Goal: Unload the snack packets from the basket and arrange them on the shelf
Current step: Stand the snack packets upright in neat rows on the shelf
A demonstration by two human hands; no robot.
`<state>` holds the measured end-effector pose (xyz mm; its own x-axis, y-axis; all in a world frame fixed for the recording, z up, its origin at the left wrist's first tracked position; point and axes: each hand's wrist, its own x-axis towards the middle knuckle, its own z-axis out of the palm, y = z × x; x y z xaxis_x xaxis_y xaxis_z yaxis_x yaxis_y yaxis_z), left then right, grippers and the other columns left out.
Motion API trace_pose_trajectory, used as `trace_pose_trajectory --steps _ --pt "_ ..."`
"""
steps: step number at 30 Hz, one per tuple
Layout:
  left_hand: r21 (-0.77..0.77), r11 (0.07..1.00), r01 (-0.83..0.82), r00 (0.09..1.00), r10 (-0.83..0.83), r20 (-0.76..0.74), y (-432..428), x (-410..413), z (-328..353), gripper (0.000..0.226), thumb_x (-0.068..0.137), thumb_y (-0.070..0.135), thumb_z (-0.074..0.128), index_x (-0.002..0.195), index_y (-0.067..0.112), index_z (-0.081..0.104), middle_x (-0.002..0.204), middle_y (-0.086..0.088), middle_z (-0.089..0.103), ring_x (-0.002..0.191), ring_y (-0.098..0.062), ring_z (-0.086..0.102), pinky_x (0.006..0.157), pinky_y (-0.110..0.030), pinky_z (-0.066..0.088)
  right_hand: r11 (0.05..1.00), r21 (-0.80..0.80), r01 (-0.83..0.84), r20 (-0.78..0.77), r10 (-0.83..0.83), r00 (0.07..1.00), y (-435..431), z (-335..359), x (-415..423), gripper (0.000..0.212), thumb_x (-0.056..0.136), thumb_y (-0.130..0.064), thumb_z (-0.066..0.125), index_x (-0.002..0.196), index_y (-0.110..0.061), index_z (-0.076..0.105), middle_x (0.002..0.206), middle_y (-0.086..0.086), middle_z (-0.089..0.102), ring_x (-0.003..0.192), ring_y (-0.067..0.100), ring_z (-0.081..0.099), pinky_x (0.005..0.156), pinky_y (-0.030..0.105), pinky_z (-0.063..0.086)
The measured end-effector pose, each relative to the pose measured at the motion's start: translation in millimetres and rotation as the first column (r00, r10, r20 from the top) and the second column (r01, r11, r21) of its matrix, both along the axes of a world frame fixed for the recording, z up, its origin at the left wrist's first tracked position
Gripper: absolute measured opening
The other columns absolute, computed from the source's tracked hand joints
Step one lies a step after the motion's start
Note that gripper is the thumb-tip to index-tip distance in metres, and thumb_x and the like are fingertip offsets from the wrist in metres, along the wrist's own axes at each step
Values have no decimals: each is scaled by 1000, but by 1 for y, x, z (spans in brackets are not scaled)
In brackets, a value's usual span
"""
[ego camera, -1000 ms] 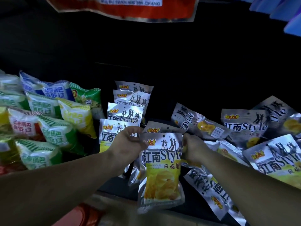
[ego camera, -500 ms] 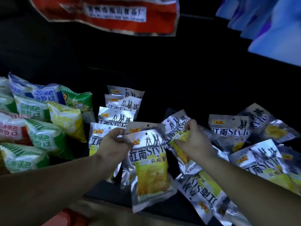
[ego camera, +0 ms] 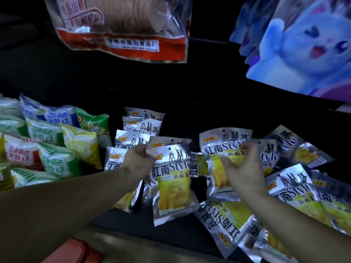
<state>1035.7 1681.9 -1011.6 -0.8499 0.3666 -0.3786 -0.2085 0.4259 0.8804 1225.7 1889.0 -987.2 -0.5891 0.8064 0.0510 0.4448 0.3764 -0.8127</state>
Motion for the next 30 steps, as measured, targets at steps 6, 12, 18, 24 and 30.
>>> trace_pose_trajectory --steps 6,12,18,24,30 --pt "198 978 59 984 -91 154 15 6 13 29 91 -14 57 95 10 72 81 -18 71 54 -39 64 47 -40 55 923 -222 -313 -44 311 949 -52 -4 -9 53 86 -38 79 120 -42 39 120 -24 47 113 7 53 90 32 50" --pt "163 963 216 943 -249 222 7 7 8 27 101 -3 48 83 10 65 75 -15 69 65 -36 63 77 -61 54 939 -253 -233 32 249 968 -71 -48 -20 76 82 -50 79 141 -48 31 143 -14 45 132 12 44 101 35 45" --pt "159 946 283 911 -317 266 6 -2 10 46 85 59 70 120 28 71 108 3 78 99 -21 73 83 -43 60 933 -302 -194 76 227 971 -85 -64 -26 88 80 -61 75 147 -43 22 161 -7 32 144 24 38 110 47 43" --pt "-45 979 199 978 -201 -61 1 -4 -10 28 89 3 70 107 24 77 85 8 77 77 -14 73 70 -33 63 915 -263 -305 72 334 940 -69 -57 -28 48 85 -73 57 120 -42 48 111 -6 58 92 9 63 79 42 58" --pt "11 989 148 987 -147 -65 8 -7 -15 24 85 3 73 94 24 79 92 -6 79 87 -36 73 66 -60 62 995 60 -84 356 58 933 6 -73 -29 39 97 -60 46 116 -28 59 123 6 46 112 30 53 80 38 45"
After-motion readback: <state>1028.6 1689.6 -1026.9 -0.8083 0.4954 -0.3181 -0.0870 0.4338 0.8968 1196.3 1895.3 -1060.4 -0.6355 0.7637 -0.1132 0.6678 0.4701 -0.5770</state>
